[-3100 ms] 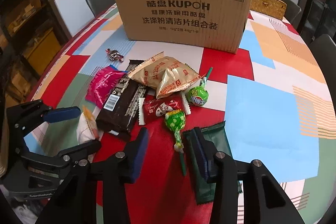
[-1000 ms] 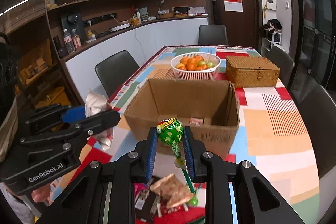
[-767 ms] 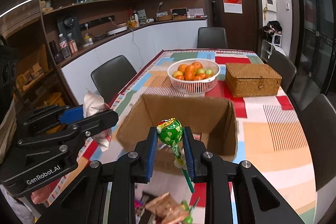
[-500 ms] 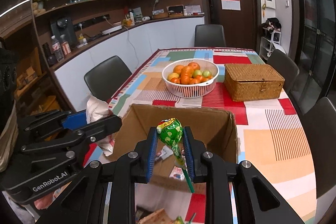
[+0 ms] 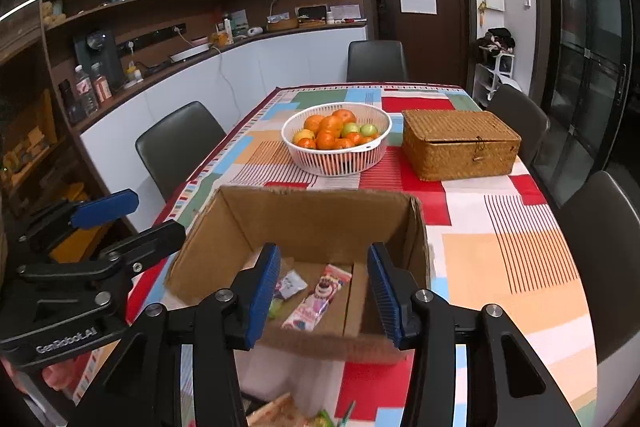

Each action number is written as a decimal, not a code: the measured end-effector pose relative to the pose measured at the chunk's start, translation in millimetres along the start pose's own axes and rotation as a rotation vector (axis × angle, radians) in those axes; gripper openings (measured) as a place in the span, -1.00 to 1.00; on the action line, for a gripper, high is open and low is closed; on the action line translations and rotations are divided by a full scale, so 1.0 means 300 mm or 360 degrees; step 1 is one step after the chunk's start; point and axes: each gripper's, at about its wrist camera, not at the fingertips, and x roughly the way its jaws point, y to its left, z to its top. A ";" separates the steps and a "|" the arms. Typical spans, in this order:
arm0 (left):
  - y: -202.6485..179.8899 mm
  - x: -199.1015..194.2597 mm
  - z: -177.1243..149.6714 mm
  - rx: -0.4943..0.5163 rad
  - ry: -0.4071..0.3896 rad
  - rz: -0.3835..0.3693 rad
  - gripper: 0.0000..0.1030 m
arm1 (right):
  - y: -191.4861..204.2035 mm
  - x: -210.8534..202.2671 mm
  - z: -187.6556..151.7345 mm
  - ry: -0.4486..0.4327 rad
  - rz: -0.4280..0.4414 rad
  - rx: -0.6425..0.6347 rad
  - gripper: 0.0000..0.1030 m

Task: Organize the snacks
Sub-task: 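Carry the lollipop and biscuit pack into the box and release both, then grasp the red wrapped snack with the right tool while the left tool grasps the pink bag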

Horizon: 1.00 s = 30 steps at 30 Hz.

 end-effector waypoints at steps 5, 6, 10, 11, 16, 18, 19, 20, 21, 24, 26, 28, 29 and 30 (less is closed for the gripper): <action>-0.022 -0.104 -0.082 0.0054 -0.0021 0.0036 0.36 | 0.041 -0.097 -0.089 -0.0027 0.0043 -0.0021 -0.09; -0.026 -0.118 -0.095 0.0057 -0.0022 0.0031 0.36 | 0.048 -0.112 -0.104 -0.0028 0.0047 -0.0028 -0.09; -0.029 -0.182 -0.165 0.0044 -0.0030 0.0023 0.38 | 0.081 -0.173 -0.185 -0.0020 0.0079 -0.0040 -0.09; -0.030 -0.194 -0.183 0.0037 -0.0026 0.0024 0.38 | 0.087 -0.182 -0.203 -0.0016 0.0084 -0.0042 -0.09; -0.036 -0.237 -0.280 0.0012 0.0011 0.0012 0.39 | 0.113 -0.228 -0.304 0.0007 0.0098 -0.0011 -0.09; -0.043 -0.247 -0.318 0.0005 0.0028 0.0014 0.39 | 0.119 -0.232 -0.338 0.0026 0.0099 0.0004 -0.09; -0.045 -0.248 -0.338 -0.0004 0.0040 0.0011 0.39 | 0.121 -0.233 -0.357 0.0043 0.0103 0.0017 -0.09; -0.049 -0.248 -0.364 -0.0013 0.0062 -0.0003 0.39 | 0.122 -0.233 -0.383 0.0065 0.0111 0.0034 -0.09; -0.056 -0.248 -0.387 -0.0012 0.0079 -0.0014 0.39 | 0.123 -0.231 -0.408 0.0089 0.0120 0.0050 -0.09; -0.065 -0.235 -0.454 -0.0024 0.0151 -0.0026 0.39 | 0.121 -0.218 -0.466 0.0159 0.0133 0.0072 -0.09; -0.063 -0.218 -0.496 -0.0045 0.0205 -0.0032 0.39 | 0.115 -0.208 -0.516 0.0209 0.0128 0.0099 -0.09; -0.064 -0.201 -0.532 -0.0058 0.0247 -0.0038 0.39 | 0.103 -0.193 -0.548 0.0244 0.0123 0.0125 -0.09; -0.064 -0.190 -0.551 -0.0063 0.0272 -0.0040 0.39 | 0.099 -0.182 -0.569 0.0271 0.0123 0.0149 -0.09; -0.063 -0.177 -0.568 -0.0063 0.0294 -0.0047 0.39 | 0.094 -0.169 -0.589 0.0304 0.0127 0.0181 -0.09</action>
